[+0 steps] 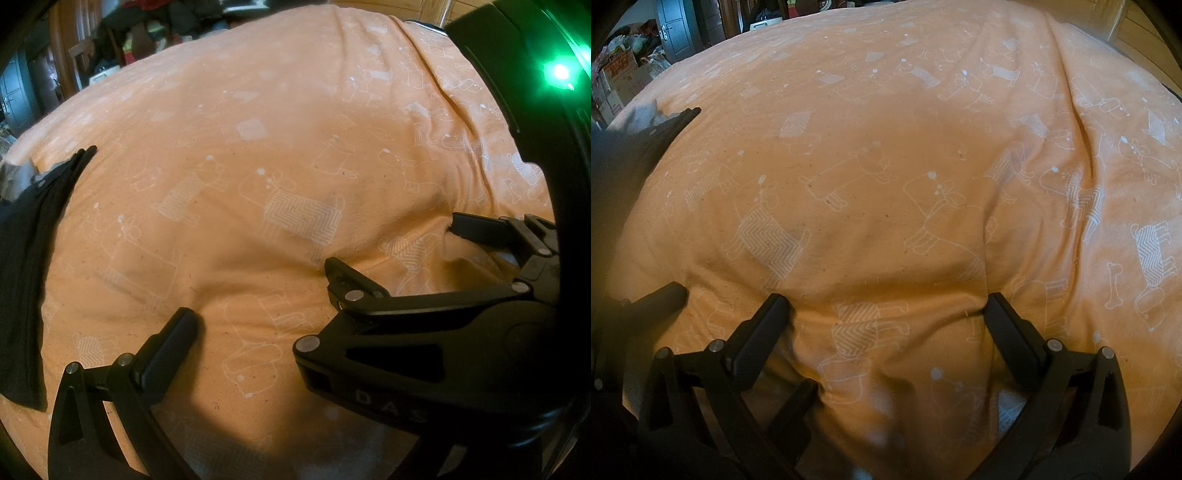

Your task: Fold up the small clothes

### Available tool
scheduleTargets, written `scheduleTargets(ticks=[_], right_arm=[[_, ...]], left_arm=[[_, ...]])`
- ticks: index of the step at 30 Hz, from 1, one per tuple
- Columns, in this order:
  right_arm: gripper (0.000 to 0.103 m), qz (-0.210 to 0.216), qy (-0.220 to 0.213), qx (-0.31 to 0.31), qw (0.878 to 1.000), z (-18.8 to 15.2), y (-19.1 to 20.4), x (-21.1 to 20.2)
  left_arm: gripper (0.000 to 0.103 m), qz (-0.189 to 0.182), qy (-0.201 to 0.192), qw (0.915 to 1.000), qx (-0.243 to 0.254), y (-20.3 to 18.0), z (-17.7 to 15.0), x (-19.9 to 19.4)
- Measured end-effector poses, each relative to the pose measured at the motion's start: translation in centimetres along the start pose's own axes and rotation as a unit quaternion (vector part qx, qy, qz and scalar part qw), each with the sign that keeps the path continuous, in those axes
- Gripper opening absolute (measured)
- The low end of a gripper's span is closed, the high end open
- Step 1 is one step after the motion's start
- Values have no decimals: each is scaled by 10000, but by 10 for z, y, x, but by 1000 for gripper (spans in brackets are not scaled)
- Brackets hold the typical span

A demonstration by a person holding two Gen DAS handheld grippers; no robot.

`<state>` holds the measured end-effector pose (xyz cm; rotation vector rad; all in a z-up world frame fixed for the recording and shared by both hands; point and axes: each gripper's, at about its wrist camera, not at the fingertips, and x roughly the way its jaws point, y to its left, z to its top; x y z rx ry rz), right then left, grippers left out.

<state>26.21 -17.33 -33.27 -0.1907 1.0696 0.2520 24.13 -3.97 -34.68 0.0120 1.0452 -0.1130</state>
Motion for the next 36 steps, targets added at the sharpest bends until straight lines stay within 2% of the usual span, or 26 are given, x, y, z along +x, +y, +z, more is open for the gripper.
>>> scheduleTargets(ticks=[36], right_arm=[[103, 13, 15, -4, 10000, 1, 0, 1]], left_arm=[[103, 45, 2, 10000, -27, -6, -2, -3]])
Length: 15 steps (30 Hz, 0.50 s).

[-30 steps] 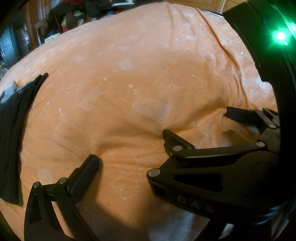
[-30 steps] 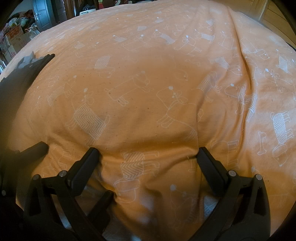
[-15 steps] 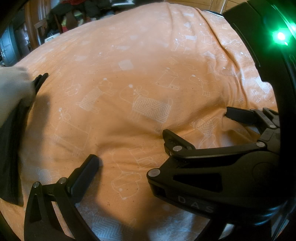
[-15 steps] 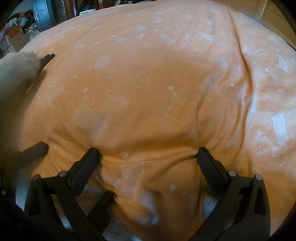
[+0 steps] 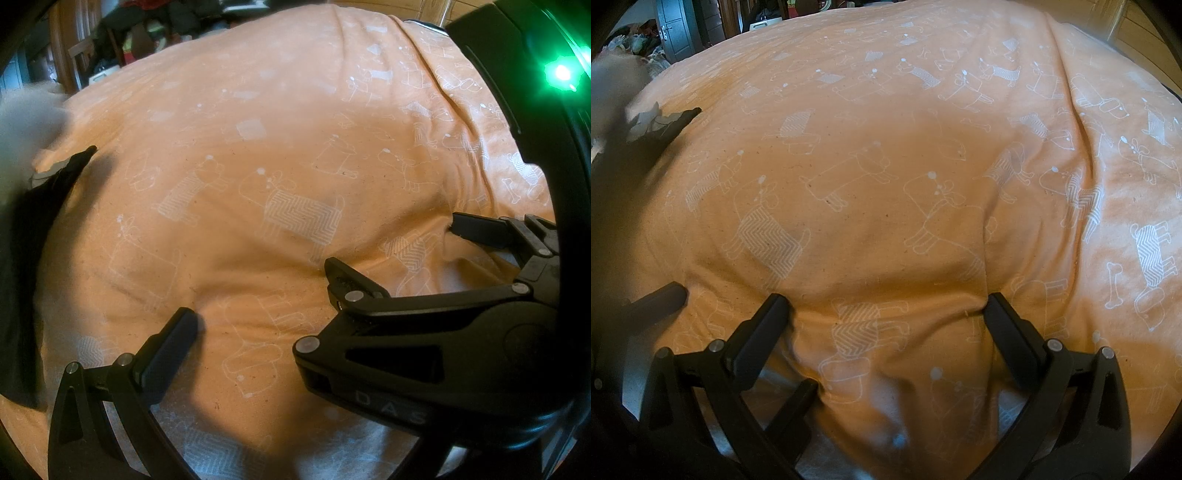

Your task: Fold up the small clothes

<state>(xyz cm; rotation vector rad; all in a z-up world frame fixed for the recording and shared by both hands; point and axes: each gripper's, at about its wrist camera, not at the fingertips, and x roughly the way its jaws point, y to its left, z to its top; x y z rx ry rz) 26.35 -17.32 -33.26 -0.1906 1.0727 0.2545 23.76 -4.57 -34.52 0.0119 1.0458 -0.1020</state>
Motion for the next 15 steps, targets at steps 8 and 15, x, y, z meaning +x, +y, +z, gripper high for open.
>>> scheduleTargets(ticks=[8, 15], right_arm=[[103, 2, 2, -1, 10000, 0, 0, 0], [103, 4, 4, -1, 10000, 0, 0, 1]], left_arm=[[103, 5, 0, 10000, -6, -1, 0, -1], [103, 8, 3, 10000, -8, -1, 0, -1]])
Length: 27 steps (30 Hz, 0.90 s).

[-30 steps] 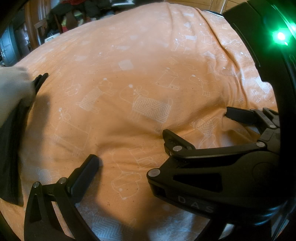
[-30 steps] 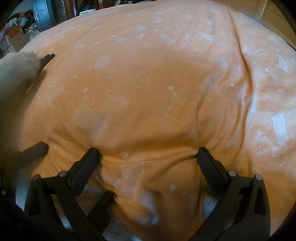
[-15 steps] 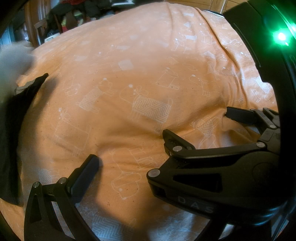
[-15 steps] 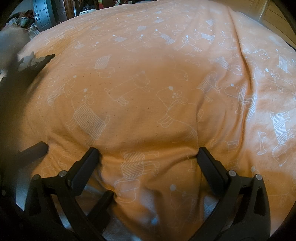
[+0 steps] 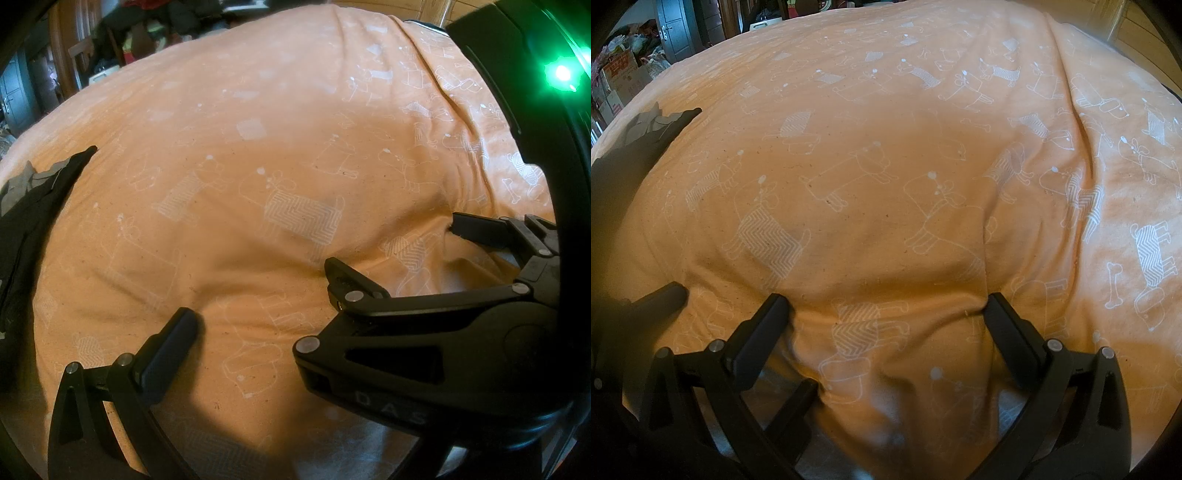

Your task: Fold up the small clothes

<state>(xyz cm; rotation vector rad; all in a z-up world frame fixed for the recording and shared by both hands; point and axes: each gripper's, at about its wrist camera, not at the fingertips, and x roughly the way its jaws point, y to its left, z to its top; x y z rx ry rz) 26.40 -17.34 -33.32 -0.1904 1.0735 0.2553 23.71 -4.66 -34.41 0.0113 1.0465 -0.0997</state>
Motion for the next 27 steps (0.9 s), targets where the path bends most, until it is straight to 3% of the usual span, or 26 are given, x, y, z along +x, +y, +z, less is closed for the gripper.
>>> scheduleTargets(ticks=[27], right_arm=[[103, 7, 6, -3, 10000, 0, -1, 1]], left_arm=[[103, 11, 3, 10000, -12, -2, 1, 0]])
